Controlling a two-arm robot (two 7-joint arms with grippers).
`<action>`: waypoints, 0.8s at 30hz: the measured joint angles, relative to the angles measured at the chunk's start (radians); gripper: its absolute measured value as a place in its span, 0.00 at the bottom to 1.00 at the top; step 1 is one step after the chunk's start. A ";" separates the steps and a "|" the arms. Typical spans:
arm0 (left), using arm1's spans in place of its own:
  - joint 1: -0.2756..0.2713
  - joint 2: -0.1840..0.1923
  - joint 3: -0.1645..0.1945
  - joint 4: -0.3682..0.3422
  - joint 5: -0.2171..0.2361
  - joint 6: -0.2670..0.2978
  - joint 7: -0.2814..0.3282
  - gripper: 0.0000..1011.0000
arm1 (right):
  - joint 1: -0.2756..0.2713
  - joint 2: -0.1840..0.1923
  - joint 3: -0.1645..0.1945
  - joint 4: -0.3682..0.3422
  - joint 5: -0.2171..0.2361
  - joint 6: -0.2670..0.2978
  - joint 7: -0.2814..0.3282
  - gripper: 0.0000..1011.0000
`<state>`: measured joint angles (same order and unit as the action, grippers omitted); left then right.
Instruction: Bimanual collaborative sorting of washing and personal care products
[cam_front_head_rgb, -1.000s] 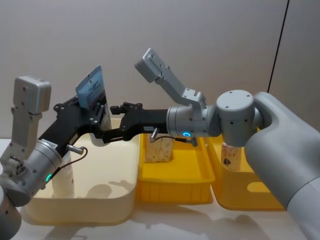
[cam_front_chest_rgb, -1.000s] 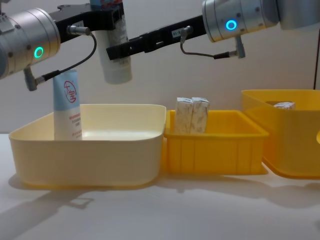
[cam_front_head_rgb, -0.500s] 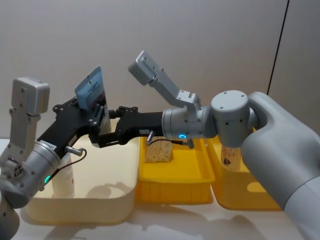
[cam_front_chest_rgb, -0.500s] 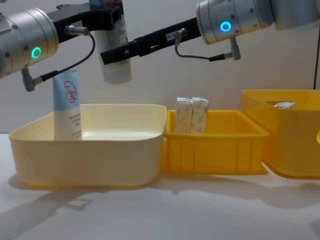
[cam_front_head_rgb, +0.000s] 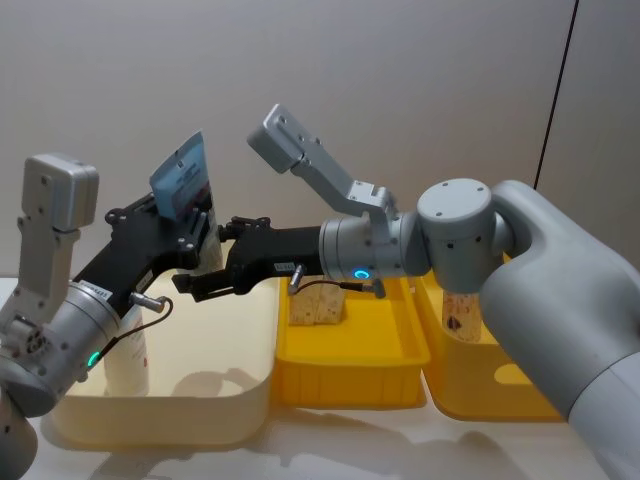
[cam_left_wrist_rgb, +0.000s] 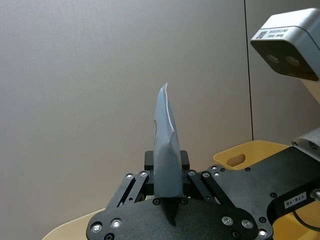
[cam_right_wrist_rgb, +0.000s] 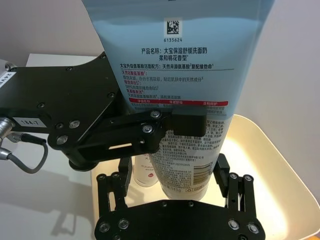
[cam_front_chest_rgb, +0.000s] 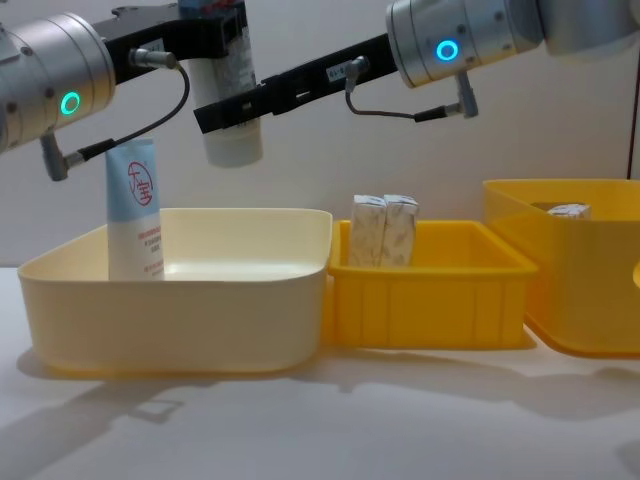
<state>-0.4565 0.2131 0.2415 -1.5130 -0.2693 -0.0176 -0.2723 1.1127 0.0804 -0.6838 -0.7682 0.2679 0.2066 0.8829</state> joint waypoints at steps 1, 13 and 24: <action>0.000 0.000 0.000 0.000 0.000 0.000 0.000 0.26 | -0.001 0.000 -0.001 -0.002 0.001 0.000 -0.002 0.99; 0.001 0.001 0.002 -0.002 -0.001 0.001 -0.001 0.26 | -0.004 0.001 -0.003 -0.008 0.005 0.000 -0.013 0.80; 0.001 0.002 0.002 -0.003 -0.001 0.001 -0.002 0.26 | -0.005 0.001 -0.004 -0.011 0.007 0.000 -0.016 0.63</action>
<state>-0.4557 0.2151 0.2430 -1.5159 -0.2703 -0.0165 -0.2738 1.1075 0.0814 -0.6879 -0.7790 0.2747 0.2064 0.8666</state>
